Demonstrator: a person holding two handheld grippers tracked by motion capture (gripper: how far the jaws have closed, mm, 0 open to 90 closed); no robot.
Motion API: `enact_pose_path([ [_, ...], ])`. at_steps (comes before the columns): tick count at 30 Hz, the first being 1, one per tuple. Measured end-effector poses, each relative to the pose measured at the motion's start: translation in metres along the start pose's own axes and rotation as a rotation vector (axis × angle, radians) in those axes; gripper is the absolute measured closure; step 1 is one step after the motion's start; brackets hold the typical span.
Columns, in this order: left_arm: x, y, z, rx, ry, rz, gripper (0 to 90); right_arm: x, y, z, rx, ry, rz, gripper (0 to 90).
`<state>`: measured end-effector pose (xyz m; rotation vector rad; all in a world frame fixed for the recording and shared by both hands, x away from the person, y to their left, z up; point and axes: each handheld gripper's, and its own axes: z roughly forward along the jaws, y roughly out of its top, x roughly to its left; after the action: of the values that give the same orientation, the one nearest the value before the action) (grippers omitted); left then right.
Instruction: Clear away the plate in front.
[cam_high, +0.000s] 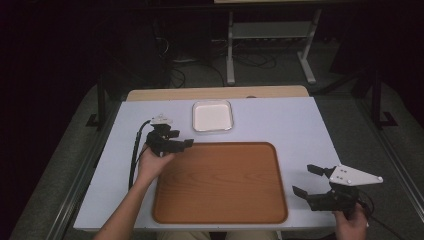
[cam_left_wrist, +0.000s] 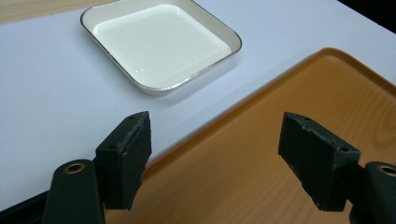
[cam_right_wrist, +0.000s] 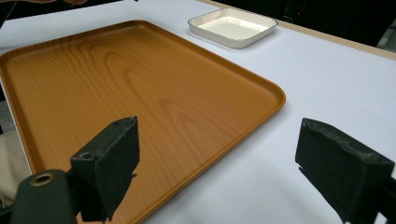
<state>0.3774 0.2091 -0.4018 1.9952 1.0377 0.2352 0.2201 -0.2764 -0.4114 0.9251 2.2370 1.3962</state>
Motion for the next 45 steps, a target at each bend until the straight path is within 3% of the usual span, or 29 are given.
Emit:
enact_pose_path([
  [15, 0.014, 0.028, 0.026, 0.026, 0.009, -0.03, 25.3, 0.001, 0.0, 0.0, -0.004, 0.005, -0.004, 12.7],
  [30, 0.04, 0.053, 0.057, 0.048, 0.037, -0.145, 28.3, 0.002, 0.001, 0.001, -0.003, 0.01, -0.014, 12.7],
  [37, 0.05, 0.062, 0.074, 0.091, 0.101, -0.184, 32.4, 0.002, 0.001, 0.002, -0.003, 0.012, -0.017, 12.8],
  [45, 0.06, 0.058, 0.094, 0.131, 0.159, -0.248, 46.5, 0.002, 0.002, 0.002, -0.002, 0.016, -0.022, 12.8],
])
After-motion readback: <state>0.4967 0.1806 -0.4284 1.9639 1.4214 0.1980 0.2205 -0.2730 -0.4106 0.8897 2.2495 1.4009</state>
